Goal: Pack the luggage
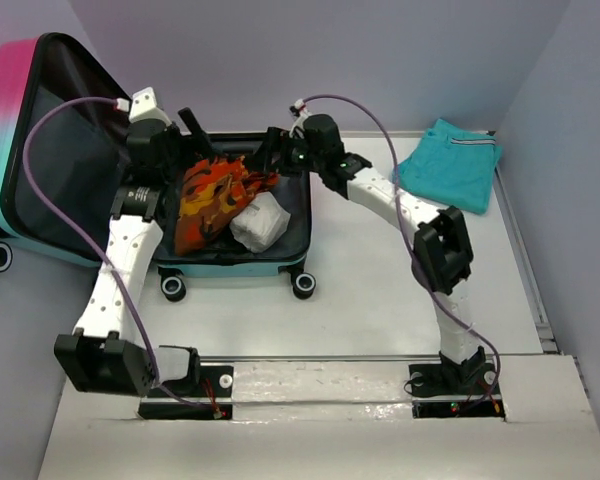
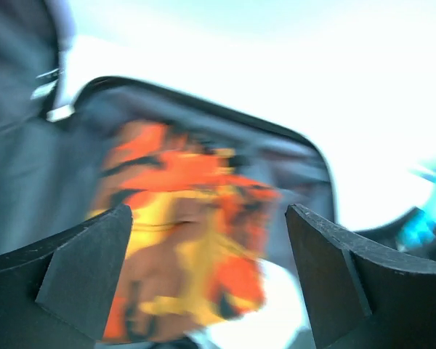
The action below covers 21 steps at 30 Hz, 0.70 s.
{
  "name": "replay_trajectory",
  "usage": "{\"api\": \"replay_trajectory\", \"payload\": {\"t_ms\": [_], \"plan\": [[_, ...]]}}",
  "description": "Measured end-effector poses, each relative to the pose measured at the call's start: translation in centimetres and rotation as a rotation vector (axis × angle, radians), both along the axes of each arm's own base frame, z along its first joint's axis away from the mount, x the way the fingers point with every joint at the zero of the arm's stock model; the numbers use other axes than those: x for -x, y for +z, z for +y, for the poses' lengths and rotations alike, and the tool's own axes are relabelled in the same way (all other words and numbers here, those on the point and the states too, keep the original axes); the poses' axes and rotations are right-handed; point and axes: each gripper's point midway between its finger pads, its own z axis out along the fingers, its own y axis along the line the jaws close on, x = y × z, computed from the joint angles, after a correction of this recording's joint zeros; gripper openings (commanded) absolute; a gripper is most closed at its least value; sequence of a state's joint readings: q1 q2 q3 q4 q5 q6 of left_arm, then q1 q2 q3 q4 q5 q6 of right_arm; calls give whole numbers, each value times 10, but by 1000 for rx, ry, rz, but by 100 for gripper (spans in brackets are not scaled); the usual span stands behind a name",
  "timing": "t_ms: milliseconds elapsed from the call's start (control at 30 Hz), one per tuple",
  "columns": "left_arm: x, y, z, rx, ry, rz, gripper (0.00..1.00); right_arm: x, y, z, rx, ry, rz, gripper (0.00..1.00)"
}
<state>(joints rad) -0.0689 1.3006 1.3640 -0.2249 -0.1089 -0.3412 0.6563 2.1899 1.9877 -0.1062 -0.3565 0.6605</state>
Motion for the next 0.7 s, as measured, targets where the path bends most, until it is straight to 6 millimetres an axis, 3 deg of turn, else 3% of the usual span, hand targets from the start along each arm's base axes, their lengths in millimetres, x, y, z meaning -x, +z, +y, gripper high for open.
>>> {"api": "replay_trajectory", "payload": {"t_ms": [100, 133, 233, 267, 367, 400, 500, 567, 600, 700], "plan": [[18, 26, -41, 0, -107, -78, 99, -3, 22, -38, -1, -65, -31, 89], [28, 33, -59, 4, -163, -102, 99, -3, 29, -61, -3, -96, -29, 88], [61, 32, -97, 16, -296, -138, 99, -17, 53, -156, -42, -259, -76, 85], [73, 26, -108, 19, -342, -135, 99, -26, 59, -201, -44, -356, -94, 84], [101, 5, -124, 22, -431, -119, 99, -45, 53, -300, -13, -610, -104, 82], [112, -3, -127, 21, -460, -110, 99, -51, 43, -346, 13, -738, -95, 82], [134, -19, -132, 21, -520, -105, 99, -55, 0, -419, 104, -964, -24, 85], [149, -24, -128, 17, -539, -125, 99, -55, -25, -443, 163, -1040, 27, 85], [157, -25, -125, 17, -544, -139, 99, -56, -48, -459, 212, -1084, 70, 86], [167, -20, -119, 9, -543, -191, 99, -63, -89, -481, 331, -1130, 149, 86]]}}
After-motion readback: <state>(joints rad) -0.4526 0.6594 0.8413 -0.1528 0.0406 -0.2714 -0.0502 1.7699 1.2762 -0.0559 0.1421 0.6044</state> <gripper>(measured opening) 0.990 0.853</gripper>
